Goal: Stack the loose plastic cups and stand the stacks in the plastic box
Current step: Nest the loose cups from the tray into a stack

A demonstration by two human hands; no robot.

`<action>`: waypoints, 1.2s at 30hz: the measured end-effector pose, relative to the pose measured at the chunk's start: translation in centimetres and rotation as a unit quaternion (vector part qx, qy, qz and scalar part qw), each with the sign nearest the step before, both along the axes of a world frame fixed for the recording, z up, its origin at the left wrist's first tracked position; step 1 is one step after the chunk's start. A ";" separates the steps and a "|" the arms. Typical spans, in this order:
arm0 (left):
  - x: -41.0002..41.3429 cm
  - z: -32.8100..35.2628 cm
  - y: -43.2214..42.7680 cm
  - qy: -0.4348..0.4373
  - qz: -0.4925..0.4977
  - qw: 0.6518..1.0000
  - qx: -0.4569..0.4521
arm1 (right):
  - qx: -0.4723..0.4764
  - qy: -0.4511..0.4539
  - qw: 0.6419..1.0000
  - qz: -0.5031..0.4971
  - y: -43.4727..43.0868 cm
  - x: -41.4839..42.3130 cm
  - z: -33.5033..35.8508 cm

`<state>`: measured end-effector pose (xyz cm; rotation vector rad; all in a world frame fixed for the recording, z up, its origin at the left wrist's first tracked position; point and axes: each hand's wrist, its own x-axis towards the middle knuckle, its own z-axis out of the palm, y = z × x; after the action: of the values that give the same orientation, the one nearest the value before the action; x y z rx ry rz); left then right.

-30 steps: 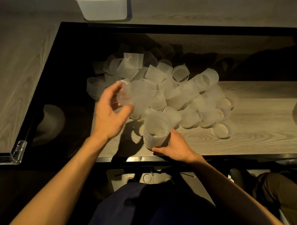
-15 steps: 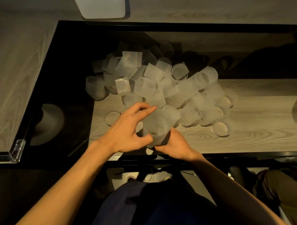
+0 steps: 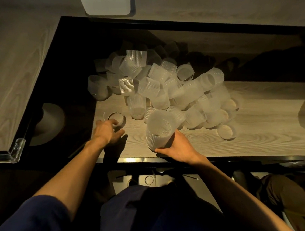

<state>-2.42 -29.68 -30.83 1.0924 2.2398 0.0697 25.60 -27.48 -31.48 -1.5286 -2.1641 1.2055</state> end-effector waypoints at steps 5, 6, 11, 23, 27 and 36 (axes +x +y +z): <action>0.2 -0.7 -1.7 -0.007 0.019 0.995 0.094 | 0.004 0.007 1.000 0.003 0.1 0.0 -0.1; 0.3 -0.8 -1.9 -0.002 0.029 0.993 0.115 | 0.005 0.005 1.000 0.005 0.1 0.0 -0.2; 0.7 1.5 -2.0 -0.108 0.141 0.943 0.281 | 0.010 0.008 1.000 0.011 0.1 0.2 -0.3; 7.2 13.1 -2.3 -0.214 -0.222 0.835 0.456 | 0.027 0.020 0.999 0.033 0.2 0.0 -0.6; 7.7 12.9 -2.2 -0.173 -0.276 0.821 0.469 | -0.006 0.037 0.999 -0.003 0.1 0.0 -0.9; 7.1 13.2 -2.4 -0.155 -0.292 0.827 0.454 | 0.001 0.046 0.999 -0.006 0.1 0.1 -0.9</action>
<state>4.68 -32.03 -17.58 2.0329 1.4480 1.0546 25.74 -27.42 -32.34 -1.4532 -2.0940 1.2447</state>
